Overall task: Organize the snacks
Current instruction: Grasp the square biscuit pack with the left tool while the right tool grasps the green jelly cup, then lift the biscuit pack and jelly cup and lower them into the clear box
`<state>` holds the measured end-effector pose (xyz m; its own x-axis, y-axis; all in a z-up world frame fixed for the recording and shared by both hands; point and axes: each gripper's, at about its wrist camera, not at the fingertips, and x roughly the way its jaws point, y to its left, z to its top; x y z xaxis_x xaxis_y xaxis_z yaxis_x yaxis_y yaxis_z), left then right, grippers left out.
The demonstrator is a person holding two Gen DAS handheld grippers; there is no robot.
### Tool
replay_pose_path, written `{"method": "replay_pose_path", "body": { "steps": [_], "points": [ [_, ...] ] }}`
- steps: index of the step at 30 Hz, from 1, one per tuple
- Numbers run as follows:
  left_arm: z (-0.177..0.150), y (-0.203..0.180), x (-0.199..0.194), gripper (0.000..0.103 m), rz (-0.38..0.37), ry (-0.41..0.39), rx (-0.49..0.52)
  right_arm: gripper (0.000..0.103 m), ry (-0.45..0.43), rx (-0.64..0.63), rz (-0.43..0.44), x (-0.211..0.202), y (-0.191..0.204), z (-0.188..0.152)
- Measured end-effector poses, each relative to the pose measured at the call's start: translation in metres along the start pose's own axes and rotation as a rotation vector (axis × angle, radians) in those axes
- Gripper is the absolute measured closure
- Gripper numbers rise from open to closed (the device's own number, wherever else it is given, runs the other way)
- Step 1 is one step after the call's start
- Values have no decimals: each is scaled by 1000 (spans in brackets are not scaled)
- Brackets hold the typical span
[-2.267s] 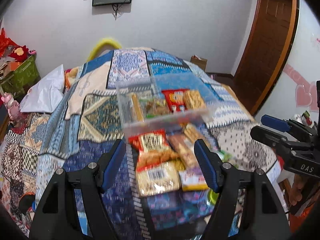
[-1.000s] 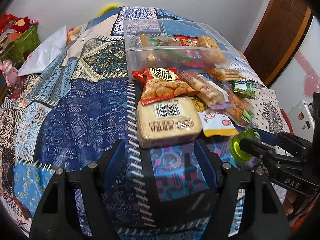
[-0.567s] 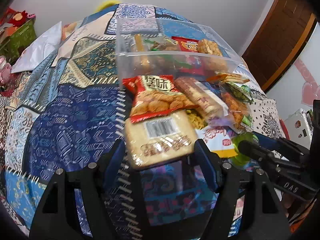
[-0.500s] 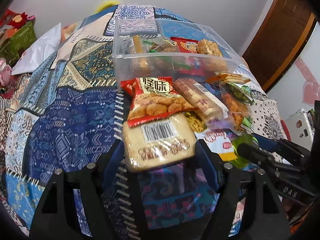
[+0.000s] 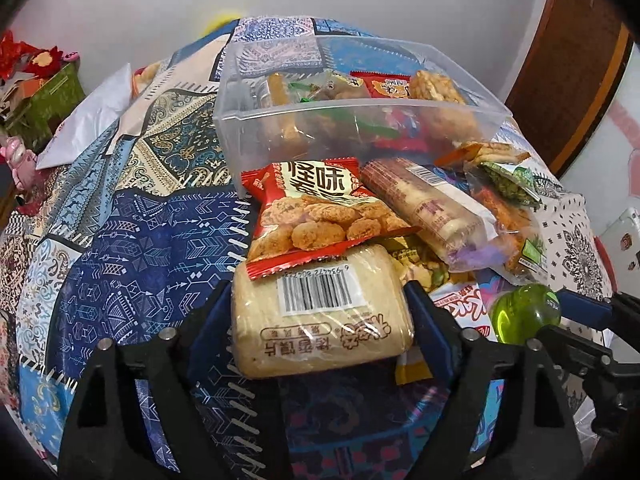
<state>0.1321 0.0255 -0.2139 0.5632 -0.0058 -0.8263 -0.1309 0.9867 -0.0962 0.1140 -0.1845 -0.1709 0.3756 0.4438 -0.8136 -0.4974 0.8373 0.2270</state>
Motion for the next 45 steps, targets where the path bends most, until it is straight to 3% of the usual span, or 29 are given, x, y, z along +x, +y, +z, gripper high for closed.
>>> {"method": "replay_pose_path", "body": {
  "steps": [5, 12, 24, 34, 45],
  "points": [
    [-10, 5, -13, 24, 6, -11, 19, 60, -5, 4, 37, -6, 1, -4],
    [-25, 11, -34, 25, 6, -28, 32, 60, 12, -18, -1, 8, 6, 2],
    [-12, 15, -68, 25, -23, -118, 19, 60, 10, -10, 11, 15, 6, 11],
    [17, 14, -88, 25, -44, -206, 10, 61, -91, -27, 48, -20, 15, 31],
    [61, 16, -88, 25, -32, -291, 9, 61, -236, -44, 52, -38, 17, 85]
  ]
}}
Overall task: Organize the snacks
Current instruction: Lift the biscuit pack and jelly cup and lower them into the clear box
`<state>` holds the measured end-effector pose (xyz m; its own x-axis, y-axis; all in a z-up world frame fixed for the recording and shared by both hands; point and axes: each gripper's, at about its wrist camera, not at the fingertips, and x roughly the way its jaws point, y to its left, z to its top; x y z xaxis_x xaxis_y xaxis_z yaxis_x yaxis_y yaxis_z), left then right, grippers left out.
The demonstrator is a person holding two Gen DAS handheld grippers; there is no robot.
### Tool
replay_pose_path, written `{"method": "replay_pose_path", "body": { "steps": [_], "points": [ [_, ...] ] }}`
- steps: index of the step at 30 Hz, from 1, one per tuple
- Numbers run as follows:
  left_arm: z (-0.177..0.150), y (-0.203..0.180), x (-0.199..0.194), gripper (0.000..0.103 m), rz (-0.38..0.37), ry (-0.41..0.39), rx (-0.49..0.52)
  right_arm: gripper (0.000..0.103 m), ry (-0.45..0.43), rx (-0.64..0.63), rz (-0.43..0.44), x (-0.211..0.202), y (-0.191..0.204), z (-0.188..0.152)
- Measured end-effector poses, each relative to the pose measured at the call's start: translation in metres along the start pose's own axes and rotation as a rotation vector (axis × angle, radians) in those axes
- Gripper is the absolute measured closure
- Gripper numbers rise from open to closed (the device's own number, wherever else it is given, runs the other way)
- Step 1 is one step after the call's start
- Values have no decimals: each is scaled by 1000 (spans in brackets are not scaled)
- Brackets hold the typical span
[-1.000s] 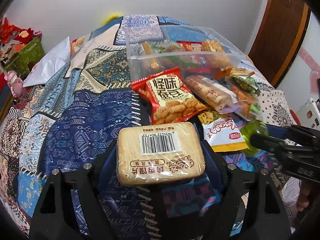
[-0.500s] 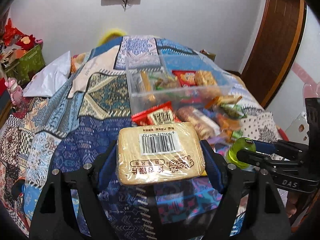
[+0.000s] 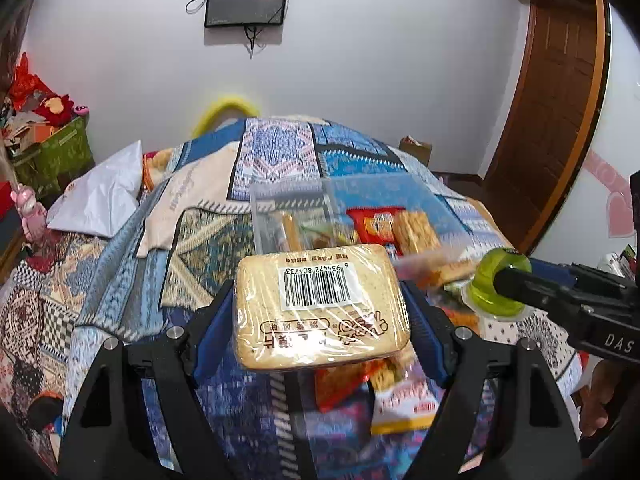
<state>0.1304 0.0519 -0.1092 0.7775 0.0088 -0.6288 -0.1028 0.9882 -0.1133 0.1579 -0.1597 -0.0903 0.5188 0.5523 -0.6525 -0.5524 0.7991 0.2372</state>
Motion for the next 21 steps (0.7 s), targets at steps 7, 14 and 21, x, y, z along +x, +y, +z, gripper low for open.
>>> {"method": "replay_pose_path", "body": {
  "steps": [7, 14, 21],
  "points": [
    [22, -1, 30, 25, 9, -8, 4, 61, -26, -1, -19, 23, -8, 29],
    [34, 2, 79, 25, 4, 49, -13, 61, -10, 2, -39, 55, -20, 51],
    [44, 0, 116, 25, -16, 75, -22, 61, 39, 23, -32, 87, -35, 61]
  ]
}}
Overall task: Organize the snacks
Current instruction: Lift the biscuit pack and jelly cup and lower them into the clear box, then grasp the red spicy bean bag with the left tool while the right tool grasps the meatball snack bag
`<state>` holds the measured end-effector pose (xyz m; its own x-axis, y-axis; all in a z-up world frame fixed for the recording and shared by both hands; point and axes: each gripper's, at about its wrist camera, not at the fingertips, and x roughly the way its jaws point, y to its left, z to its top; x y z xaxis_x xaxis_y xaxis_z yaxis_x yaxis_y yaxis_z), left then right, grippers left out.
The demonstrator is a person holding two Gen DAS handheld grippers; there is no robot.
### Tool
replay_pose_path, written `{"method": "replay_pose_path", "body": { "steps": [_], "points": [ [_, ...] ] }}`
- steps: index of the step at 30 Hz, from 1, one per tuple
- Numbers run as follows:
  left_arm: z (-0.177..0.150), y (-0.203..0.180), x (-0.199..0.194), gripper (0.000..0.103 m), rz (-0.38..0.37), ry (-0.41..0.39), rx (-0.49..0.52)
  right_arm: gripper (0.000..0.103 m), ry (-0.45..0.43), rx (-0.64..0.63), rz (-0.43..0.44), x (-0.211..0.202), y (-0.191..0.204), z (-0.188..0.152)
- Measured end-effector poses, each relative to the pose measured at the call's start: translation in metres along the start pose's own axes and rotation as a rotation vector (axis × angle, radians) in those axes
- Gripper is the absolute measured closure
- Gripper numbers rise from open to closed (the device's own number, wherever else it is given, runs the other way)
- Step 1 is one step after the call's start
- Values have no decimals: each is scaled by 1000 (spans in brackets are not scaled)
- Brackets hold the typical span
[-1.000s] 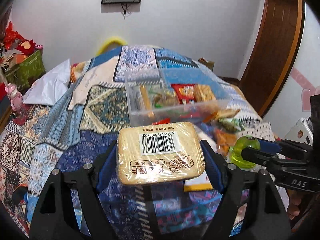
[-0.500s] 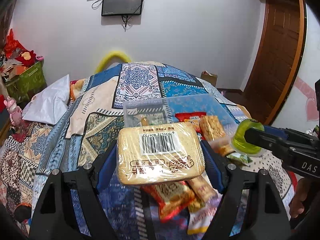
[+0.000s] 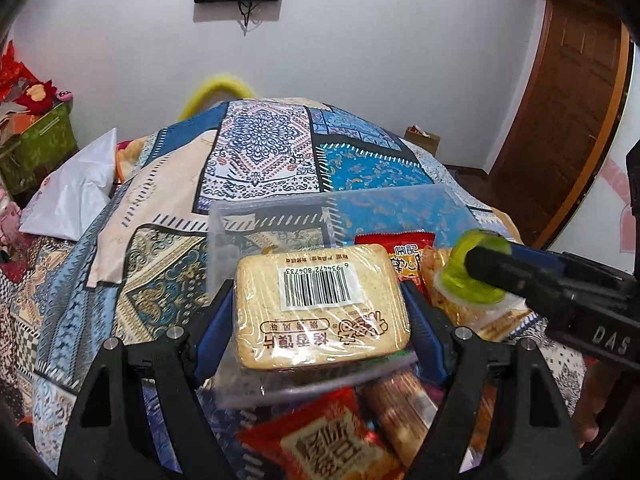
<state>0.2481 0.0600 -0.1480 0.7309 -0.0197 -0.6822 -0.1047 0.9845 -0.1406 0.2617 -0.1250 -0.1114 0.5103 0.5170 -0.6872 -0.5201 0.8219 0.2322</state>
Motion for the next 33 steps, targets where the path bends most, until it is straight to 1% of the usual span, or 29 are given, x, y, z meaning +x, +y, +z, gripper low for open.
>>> {"method": "replay_pose_path", "body": {
  "steps": [5, 10, 13, 16, 19, 21, 26, 29, 33],
  "points": [
    [0, 1, 23, 25, 14, 35, 1, 61, 40, -20, -8, 17, 0, -3],
    [1, 7, 28, 24, -3, 45, -32, 61, 69, -43, -7, 27, -1, -7],
    [2, 11, 30, 23, -4, 66, -45, 61, 89, -45, 0, 32, 0, -9],
    [2, 15, 25, 22, 2, 61, -52, 60, 102, -52, -4, 34, 1, -11],
    [4, 15, 15, 21, -23, 48, -47, 60, 88, -68, -13, 26, 5, -9],
    [5, 11, 5, 21, -26, 34, -32, 60, 76, -74, -18, 20, 6, -7],
    [4, 6, -21, 21, -23, 2, -5, 55, 31, -84, -39, -6, 9, -7],
    [0, 4, -38, 21, -18, -11, 7, 54, 5, -97, -60, -23, 10, -10],
    [-9, 3, -53, 20, -11, -10, 25, 54, -21, -115, -97, -42, 11, -16]
  ]
}}
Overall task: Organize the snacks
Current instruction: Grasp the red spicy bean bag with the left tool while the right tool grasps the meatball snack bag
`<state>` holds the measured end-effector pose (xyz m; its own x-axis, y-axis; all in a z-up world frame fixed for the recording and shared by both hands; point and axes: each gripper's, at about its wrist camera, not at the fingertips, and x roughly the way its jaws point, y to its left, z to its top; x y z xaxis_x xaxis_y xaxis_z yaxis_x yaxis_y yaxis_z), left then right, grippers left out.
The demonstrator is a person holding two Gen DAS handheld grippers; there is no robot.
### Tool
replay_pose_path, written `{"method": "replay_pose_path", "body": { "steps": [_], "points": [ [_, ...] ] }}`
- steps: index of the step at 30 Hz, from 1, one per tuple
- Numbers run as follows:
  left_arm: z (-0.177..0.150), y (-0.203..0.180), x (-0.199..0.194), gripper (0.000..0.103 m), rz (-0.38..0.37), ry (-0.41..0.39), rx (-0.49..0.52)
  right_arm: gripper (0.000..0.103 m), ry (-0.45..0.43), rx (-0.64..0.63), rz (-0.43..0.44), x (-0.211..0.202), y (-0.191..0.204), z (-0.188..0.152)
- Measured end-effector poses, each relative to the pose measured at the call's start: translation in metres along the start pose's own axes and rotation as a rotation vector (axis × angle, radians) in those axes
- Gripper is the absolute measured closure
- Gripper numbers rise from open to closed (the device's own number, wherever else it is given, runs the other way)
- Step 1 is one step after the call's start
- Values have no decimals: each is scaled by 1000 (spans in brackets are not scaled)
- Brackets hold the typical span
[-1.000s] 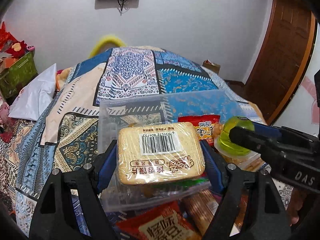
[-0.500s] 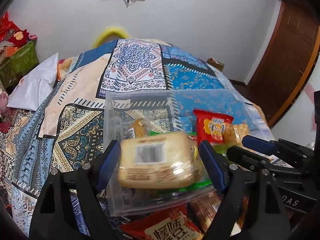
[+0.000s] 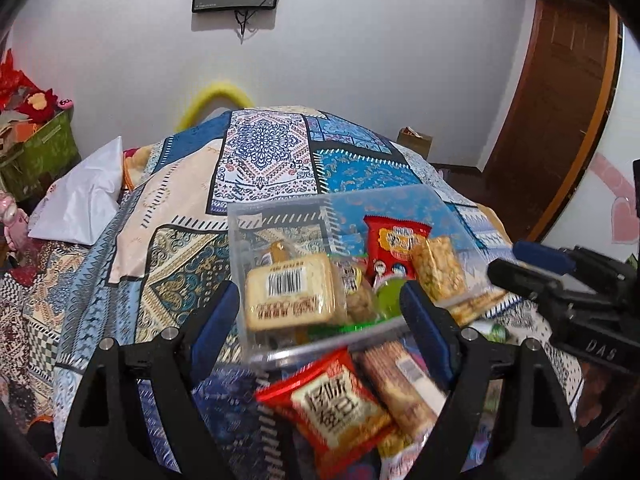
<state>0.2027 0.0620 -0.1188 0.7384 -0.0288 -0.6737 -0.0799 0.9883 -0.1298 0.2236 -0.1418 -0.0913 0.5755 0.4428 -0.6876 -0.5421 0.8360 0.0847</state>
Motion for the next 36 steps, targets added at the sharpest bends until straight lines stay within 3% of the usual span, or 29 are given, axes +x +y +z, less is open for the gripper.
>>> {"method": "replay_pose_path", "body": {
  "steps": [10, 19, 25, 28, 36],
  "points": [
    [-52, 1, 8, 19, 23, 127, 9, 44, 74, 38, -35, -9, -11, -49],
    [-87, 16, 32, 19, -31, 266, -122, 43, 174, 93, -24, -1, -19, -91],
    [-86, 3, 51, 19, -37, 291, -106, 42, 207, 153, 14, 15, -17, -97],
    [-83, -3, 62, 19, -26, 302, -100, 35, 199, 143, -8, 21, -13, -93],
    [-83, -10, 81, 18, 13, 284, -87, 29, 194, 148, -66, 36, -14, -92]
  ]
}}
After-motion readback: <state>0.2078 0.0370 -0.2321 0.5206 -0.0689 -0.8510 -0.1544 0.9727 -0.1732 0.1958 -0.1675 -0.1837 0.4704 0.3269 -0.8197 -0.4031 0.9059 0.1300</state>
